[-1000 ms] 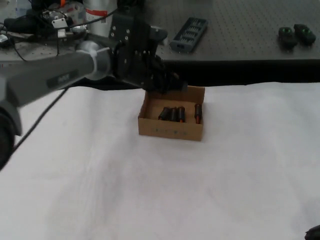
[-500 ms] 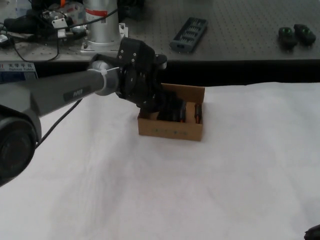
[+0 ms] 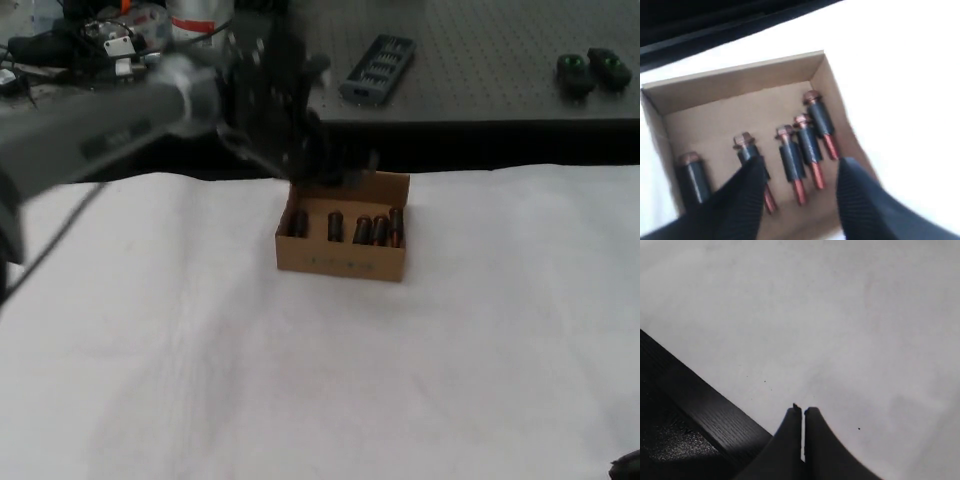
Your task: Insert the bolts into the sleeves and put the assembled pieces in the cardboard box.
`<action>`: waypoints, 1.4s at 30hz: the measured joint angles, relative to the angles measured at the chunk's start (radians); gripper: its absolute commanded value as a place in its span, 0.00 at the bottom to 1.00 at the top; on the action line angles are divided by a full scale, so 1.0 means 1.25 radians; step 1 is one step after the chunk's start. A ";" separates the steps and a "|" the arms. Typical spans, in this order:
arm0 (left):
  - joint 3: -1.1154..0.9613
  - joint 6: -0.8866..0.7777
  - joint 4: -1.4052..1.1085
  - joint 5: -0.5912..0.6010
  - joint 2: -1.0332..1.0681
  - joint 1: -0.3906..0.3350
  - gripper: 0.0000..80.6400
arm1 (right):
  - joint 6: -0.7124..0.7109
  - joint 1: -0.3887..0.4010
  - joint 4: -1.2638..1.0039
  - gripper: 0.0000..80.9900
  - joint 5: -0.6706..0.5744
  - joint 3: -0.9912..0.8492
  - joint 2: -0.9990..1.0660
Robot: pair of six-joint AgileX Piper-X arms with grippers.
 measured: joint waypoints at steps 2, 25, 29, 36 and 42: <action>0.000 0.013 0.032 0.024 -0.022 0.000 0.03 | 0.010 0.000 0.004 0.02 0.031 0.000 -0.025; 0.399 0.158 0.323 0.019 -0.725 -0.009 0.01 | 0.293 0.000 -0.020 0.02 0.274 0.190 -0.400; 0.578 0.080 0.236 0.013 -0.927 -0.009 0.01 | 0.317 0.000 -0.070 0.02 0.278 0.222 -0.406; 1.000 -0.126 0.006 0.013 -1.267 -0.009 0.01 | 0.358 0.000 -0.161 0.02 0.288 0.285 -0.407; 1.264 -0.346 -0.102 0.019 -1.400 -0.009 0.01 | 0.390 -0.001 -0.238 0.02 0.297 0.377 -0.406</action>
